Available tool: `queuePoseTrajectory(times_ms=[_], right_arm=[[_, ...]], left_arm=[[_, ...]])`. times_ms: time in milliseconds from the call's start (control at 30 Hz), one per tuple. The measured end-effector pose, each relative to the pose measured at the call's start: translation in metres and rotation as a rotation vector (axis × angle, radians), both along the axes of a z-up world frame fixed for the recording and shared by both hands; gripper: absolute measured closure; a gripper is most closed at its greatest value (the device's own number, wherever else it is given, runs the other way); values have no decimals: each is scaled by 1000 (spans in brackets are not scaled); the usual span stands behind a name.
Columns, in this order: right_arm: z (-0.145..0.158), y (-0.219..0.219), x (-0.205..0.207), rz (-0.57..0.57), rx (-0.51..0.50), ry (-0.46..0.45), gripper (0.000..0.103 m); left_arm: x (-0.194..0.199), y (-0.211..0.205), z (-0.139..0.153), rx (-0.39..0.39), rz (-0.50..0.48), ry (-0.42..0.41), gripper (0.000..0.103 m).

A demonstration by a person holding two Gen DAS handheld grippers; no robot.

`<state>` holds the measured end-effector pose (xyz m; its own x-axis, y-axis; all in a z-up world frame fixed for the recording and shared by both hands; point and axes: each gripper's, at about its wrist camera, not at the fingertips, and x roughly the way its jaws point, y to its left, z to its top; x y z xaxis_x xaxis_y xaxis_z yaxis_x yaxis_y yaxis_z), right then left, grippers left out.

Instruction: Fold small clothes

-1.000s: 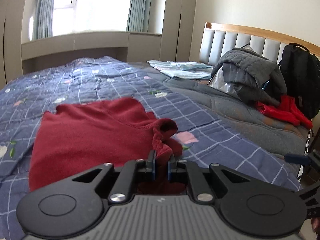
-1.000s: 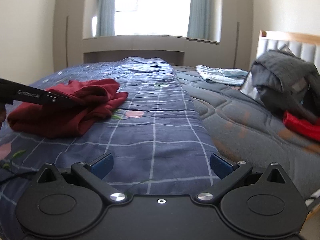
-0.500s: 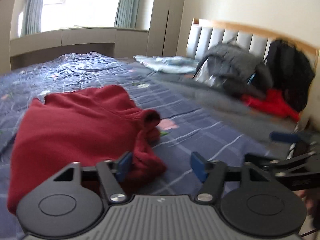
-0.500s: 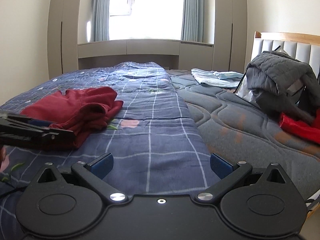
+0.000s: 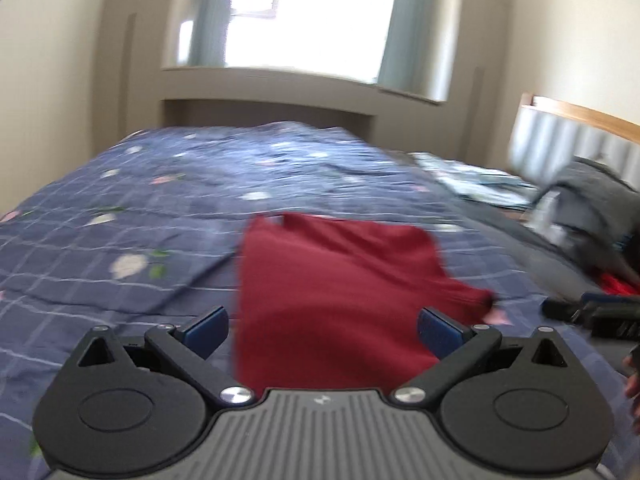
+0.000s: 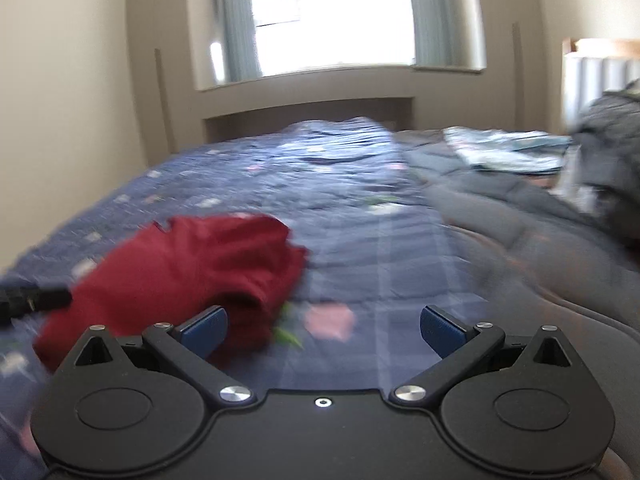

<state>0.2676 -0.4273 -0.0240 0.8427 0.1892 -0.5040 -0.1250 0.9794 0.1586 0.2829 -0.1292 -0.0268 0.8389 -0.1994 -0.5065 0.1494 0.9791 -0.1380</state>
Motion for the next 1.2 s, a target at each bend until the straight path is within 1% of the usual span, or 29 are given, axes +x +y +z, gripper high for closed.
queuePoseTrajectory(times_ms=[33, 100, 133, 167, 200, 233, 267, 300, 333, 367, 400, 467, 567, 633, 733, 800, 833, 867, 900, 967, 1000, 1033, 1067, 1133, 1200], right_arm=[[1, 2, 16, 47, 36, 4, 1], [-1, 8, 50, 117, 83, 42, 1], [-5, 11, 68, 136, 97, 60, 5], [-8, 13, 82, 141, 104, 75, 12], [-11, 14, 97, 136, 112, 100, 15], [-15, 15, 109, 128, 120, 123, 21], [-19, 15, 121, 121, 132, 139, 32], [-22, 15, 129, 117, 140, 149, 40], [-26, 15, 136, 109, 150, 161, 55], [-29, 15, 140, 105, 162, 172, 64], [-31, 12, 143, 107, 183, 180, 69], [-31, 12, 141, 113, 185, 163, 96], [-24, 8, 133, 87, 159, 112, 99], [-23, 5, 131, 56, 146, 108, 99], [-31, 12, 132, 41, 72, 145, 99], [-30, 20, 130, 21, 9, 139, 92], [-25, 26, 128, 7, -62, 116, 77], [-20, 34, 126, -1, -136, 85, 60], [-16, 40, 123, 4, -201, 50, 53], [-8, 55, 119, 52, -296, -25, 30], [-6, 62, 119, 71, -325, -53, 25], [-4, 70, 120, 88, -350, -74, 16], [-5, 78, 121, 107, -373, -91, 8], [-11, 92, 127, 141, -423, -102, 6], [-23, 102, 136, 133, -506, -93, 6]], left_arm=[[7, 7, -1, -2, 32, 5, 0], [19, 19, -5, -13, 78, 16, 0], [25, 25, -8, -17, 91, 23, 0], [31, 31, -10, -17, 104, 31, 0], [37, 37, -13, -9, 114, 37, 0], [42, 41, -15, 4, 120, 45, 0], [45, 45, -18, 15, 121, 56, 0], [50, 49, -20, 19, 119, 67, 0], [53, 53, -23, 17, 115, 72, 0], [56, 57, -24, 10, 110, 77, 0], [58, 59, -24, 7, 104, 81, 0], [62, 63, -24, 10, 89, 88, 0], [65, 64, -26, 17, 57, 93, 0], [66, 62, -27, 17, 43, 97, 1], [69, 61, -28, 8, 34, 111, 0], [73, 62, -24, -10, 44, 113, 0], [75, 64, -22, -26, 57, 107, 0], [79, 66, -19, -39, 61, 98, 0], [84, 67, -17, -48, 65, 90, 0], [97, 65, -13, -41, 94, 77, 0], [106, 63, -11, -33, 113, 72, 0], [114, 60, -10, -25, 126, 72, 0], [123, 55, -11, -12, 138, 78, 0], [138, 43, -14, 34, 166, 102, 0], [151, 29, -24, 115, 199, 132, 0]])
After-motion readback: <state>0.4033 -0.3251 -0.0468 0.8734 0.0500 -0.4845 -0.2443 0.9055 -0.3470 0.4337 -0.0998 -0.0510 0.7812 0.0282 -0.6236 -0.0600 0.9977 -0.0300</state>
